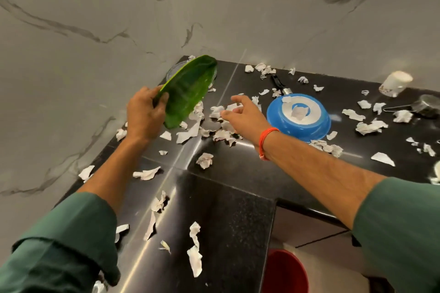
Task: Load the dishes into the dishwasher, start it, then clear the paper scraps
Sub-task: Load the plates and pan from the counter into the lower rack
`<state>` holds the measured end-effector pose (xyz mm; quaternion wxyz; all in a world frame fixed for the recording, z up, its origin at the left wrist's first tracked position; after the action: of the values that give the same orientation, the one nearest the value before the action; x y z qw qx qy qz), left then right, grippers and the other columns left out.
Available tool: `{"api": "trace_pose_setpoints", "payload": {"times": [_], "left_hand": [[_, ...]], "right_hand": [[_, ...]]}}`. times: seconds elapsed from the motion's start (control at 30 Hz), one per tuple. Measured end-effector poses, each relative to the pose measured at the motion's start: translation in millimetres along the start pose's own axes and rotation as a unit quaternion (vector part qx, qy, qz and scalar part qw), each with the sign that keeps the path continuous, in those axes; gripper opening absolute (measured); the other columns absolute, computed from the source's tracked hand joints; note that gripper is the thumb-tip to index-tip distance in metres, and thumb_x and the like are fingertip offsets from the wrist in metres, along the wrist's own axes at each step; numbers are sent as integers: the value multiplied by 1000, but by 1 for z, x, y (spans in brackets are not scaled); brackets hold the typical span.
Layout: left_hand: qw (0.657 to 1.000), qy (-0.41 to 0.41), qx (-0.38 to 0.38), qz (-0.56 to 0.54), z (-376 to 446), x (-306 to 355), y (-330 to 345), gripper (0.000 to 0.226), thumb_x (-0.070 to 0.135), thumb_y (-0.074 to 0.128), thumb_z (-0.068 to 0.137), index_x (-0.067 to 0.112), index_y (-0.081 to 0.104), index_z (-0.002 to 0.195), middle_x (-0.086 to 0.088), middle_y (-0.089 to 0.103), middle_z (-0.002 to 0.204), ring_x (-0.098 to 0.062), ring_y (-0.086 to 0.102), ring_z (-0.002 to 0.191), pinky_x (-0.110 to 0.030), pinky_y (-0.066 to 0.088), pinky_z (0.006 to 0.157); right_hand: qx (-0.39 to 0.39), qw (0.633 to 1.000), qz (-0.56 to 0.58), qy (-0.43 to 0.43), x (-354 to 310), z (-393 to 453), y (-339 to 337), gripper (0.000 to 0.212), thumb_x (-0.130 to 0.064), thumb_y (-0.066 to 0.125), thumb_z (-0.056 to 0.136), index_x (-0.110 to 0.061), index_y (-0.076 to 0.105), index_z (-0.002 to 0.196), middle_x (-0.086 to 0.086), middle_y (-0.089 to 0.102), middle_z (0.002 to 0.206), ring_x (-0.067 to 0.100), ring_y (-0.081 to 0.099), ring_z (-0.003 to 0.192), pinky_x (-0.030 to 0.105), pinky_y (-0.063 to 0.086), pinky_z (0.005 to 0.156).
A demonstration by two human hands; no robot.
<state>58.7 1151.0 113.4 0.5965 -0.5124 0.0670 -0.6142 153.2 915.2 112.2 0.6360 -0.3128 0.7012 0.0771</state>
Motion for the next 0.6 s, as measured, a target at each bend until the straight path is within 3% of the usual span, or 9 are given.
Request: {"api": "trace_pose_setpoints", "payload": {"times": [0.07, 0.13, 0.23, 0.33, 0.4, 0.47, 0.5, 0.6], "left_hand": [[982, -83, -37, -165, 3, 37, 14, 25, 34, 59, 99, 16, 74, 91, -6, 59, 73, -18, 55, 66, -38, 49, 62], [947, -147, -80, -275, 0, 76, 31, 25, 32, 61, 100, 16, 70, 83, -6, 62, 72, -17, 57, 66, -30, 50, 59], [900, -202, -146, -357, -14, 133, 62, 26, 32, 64, 99, 9, 72, 92, -3, 73, 75, -22, 69, 73, -30, 58, 63], [882, -210, -211, -365, -32, 183, 93, 24, 33, 65, 97, 10, 72, 94, -4, 74, 80, -21, 71, 73, -33, 61, 65], [863, -220, -262, -373, -47, 217, 114, 24, 34, 65, 97, 11, 71, 94, -4, 75, 81, -19, 72, 71, -32, 61, 60], [832, -230, -327, -384, -64, 250, 133, 29, 37, 65, 96, 9, 73, 101, -10, 76, 91, -25, 72, 80, -36, 62, 65], [823, -226, -354, -383, -74, 268, 143, 30, 37, 65, 96, 9, 73, 103, -11, 76, 95, -26, 72, 84, -36, 62, 67], [806, -221, -398, -378, -110, 323, 174, 28, 36, 64, 97, 12, 72, 108, -12, 75, 109, -26, 72, 97, -40, 60, 82]], "right_hand": [[26, 1000, 8, 11, 5, -2, -26, 68, -38, 65, 90, -22, 34, 148, 8, 52, 132, 23, 57, 114, 46, 48, 103], [70, 995, 60, 49, 13, -6, -56, 83, -45, 66, 88, -22, 22, 154, 9, 44, 148, 27, 50, 129, 50, 47, 105], [147, 970, 153, 116, 35, -25, -111, 96, -56, 68, 81, -24, 16, 156, 8, 37, 153, 31, 47, 132, 52, 47, 105], [192, 956, 174, 137, 65, -56, -170, 102, -58, 69, 70, -23, 23, 153, 4, 42, 145, 28, 51, 126, 51, 47, 104], [216, 949, 186, 132, 85, -83, -212, 84, -52, 72, 69, -17, 44, 140, 2, 54, 133, 23, 59, 113, 47, 51, 99], [227, 942, 218, 117, 104, -109, -250, 37, -30, 76, 82, -12, 64, 112, 7, 70, 108, 23, 68, 95, 42, 58, 87], [221, 939, 238, 115, 115, -124, -270, 23, -20, 74, 87, -11, 67, 107, 9, 72, 101, 25, 69, 91, 41, 59, 82], [191, 924, 304, 131, 149, -175, -325, 15, -9, 66, 92, -12, 68, 107, 7, 73, 92, 24, 71, 82, 41, 62, 68]]}}
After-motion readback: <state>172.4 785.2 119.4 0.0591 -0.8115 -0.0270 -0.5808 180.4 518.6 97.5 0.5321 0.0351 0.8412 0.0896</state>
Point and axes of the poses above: each hand's wrist, its own z-axis towards the middle knuckle, its own y-axis out of the palm, x = y × z, the point moved 2 cm from there along z, towards the middle knuckle
